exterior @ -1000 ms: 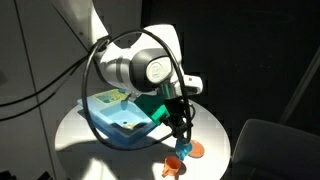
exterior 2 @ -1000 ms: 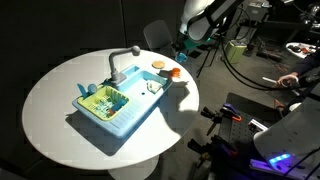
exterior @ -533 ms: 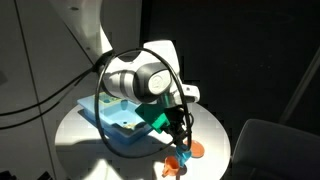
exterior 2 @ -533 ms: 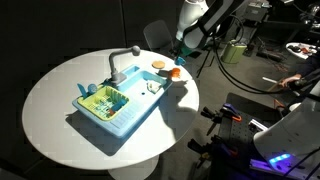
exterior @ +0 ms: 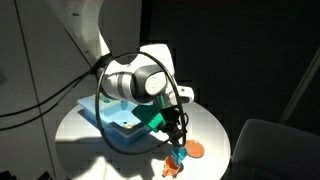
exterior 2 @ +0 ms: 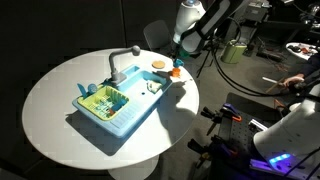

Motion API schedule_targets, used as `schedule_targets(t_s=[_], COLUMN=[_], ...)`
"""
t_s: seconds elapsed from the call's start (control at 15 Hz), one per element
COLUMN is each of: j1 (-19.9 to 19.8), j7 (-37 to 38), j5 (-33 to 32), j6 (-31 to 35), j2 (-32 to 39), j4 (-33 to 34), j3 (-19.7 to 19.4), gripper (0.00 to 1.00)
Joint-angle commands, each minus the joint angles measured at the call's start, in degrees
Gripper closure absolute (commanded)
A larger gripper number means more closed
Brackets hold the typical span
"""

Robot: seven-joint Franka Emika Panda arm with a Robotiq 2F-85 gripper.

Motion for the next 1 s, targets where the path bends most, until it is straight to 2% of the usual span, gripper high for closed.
schedule_targets(t_s=[0.0,0.67,0.73,0.8,0.93], j1=[1.43,2.57,2.67,2.81,2.89], j7=[1.29,1.97,2.05,2.21,2.19], j5=[-0.07,-0.14,-0.06,-0.04,-0.01], j6=[0.31,0.04,-0.08,-0.17,-0.34], j2=[0.30,0.06,0.05,0.07,0.01], j4=[0.15,-1.32,-1.30,-1.25,-1.17], j3=[-1.58,-2.23,-2.26,-2.33,-2.33], gripper=[0.99,0.99,0.71,0.70,0.56])
